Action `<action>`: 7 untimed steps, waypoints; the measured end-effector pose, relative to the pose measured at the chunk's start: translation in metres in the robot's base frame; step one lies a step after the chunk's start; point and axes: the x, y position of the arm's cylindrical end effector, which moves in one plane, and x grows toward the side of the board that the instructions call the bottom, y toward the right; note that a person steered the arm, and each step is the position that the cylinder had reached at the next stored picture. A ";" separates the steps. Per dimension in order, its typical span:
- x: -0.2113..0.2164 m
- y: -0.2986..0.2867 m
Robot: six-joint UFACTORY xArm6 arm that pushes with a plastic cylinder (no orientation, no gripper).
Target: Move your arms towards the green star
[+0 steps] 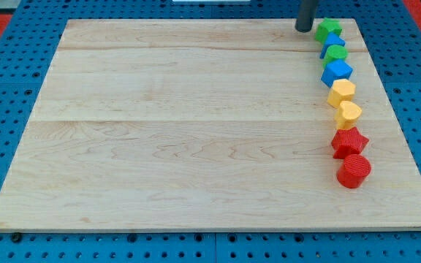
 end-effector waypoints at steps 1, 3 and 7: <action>-0.020 -0.006; -0.020 -0.001; 0.338 -0.035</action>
